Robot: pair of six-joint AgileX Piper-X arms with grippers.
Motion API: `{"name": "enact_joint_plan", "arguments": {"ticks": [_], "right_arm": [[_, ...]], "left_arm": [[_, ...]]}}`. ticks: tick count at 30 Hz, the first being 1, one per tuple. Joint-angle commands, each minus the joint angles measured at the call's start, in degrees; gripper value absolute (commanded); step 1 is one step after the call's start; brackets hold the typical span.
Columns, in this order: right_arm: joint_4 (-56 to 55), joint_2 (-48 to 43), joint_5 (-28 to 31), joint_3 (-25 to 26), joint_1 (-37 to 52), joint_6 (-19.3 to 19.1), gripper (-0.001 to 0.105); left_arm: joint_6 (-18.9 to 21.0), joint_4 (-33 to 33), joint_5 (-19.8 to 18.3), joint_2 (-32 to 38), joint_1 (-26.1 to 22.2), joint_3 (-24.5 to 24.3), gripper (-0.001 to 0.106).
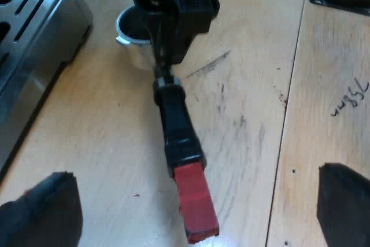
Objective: Put the handle in the coffee machine
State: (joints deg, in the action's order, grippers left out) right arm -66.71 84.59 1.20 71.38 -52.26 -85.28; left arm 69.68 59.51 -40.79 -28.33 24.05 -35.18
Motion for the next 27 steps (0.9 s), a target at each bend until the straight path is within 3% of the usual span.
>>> {"name": "enact_joint_plan", "arguments": {"ticks": [1,16,27], "right_arm": [[-1.6,-2.3,-2.5,0.6,0.1,0.7,0.0],[-2.2,-4.4,-4.5,3.9,-0.1,2.2,0.0],[-2.2,-4.4,-6.7,4.4,-0.1,3.1,0.0]], "left_arm": [[-1.1,-0.7,-0.7,-0.1,0.0,0.0,0.084],[-2.9,-1.4,-1.5,-12.3,4.2,0.0,0.084],[-4.4,-7.4,-0.6,-18.4,4.2,0.0,0.084]]}}
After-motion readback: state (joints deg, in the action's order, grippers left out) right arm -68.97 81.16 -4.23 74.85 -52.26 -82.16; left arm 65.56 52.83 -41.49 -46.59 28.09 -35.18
